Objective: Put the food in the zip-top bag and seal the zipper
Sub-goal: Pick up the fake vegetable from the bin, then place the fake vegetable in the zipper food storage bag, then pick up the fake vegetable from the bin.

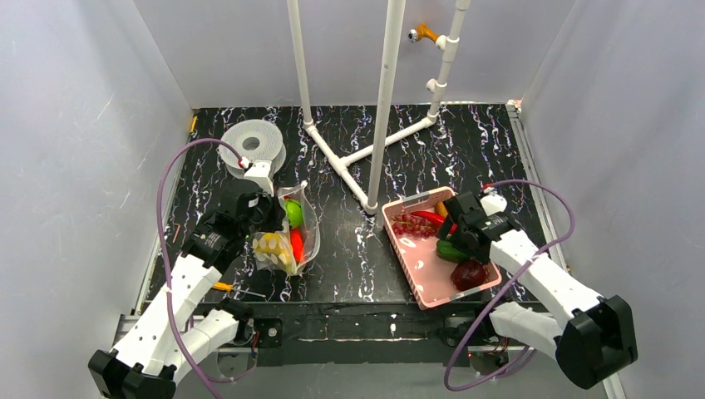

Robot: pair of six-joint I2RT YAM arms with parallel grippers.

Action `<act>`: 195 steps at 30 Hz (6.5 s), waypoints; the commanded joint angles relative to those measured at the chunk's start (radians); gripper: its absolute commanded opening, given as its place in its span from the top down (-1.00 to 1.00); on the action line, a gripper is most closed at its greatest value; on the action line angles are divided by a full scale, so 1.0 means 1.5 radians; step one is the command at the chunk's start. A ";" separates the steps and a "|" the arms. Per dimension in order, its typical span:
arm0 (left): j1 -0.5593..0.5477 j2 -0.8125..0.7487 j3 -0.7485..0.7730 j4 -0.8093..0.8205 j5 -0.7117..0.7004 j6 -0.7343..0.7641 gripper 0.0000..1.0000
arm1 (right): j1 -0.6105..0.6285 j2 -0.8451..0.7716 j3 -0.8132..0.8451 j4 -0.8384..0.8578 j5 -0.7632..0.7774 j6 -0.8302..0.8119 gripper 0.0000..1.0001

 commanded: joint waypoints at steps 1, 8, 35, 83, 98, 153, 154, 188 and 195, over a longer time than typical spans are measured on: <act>0.000 -0.010 -0.005 0.008 0.007 0.006 1.00 | -0.002 0.051 -0.001 0.048 -0.018 -0.026 -0.97; 0.000 -0.015 -0.005 0.010 0.013 0.004 1.00 | 0.000 0.157 0.005 0.079 -0.071 -0.034 -0.97; 0.000 -0.005 -0.016 0.020 0.006 -0.001 1.00 | 0.084 -0.086 -0.024 0.148 -0.047 -0.100 0.97; 0.000 0.119 0.103 -0.116 0.188 -0.219 1.00 | 0.485 0.096 0.286 0.448 -0.267 -0.294 0.97; 0.000 0.072 0.103 -0.082 0.212 -0.286 1.00 | 0.517 0.172 0.260 0.471 -0.111 -0.319 0.97; 0.000 0.071 0.117 -0.145 0.141 -0.217 1.00 | 0.340 0.003 0.172 0.203 -0.102 -0.247 -0.43; 0.000 0.077 0.117 -0.142 0.153 -0.201 1.00 | 0.322 -0.006 0.157 0.183 -0.096 -0.233 -0.43; 0.000 0.067 0.008 -0.018 0.167 0.027 1.00 | -0.022 0.180 0.118 0.235 -0.172 -0.313 -0.72; 0.000 0.063 0.006 -0.019 0.159 0.027 1.00 | -0.025 0.170 0.134 0.261 -0.172 -0.354 -0.73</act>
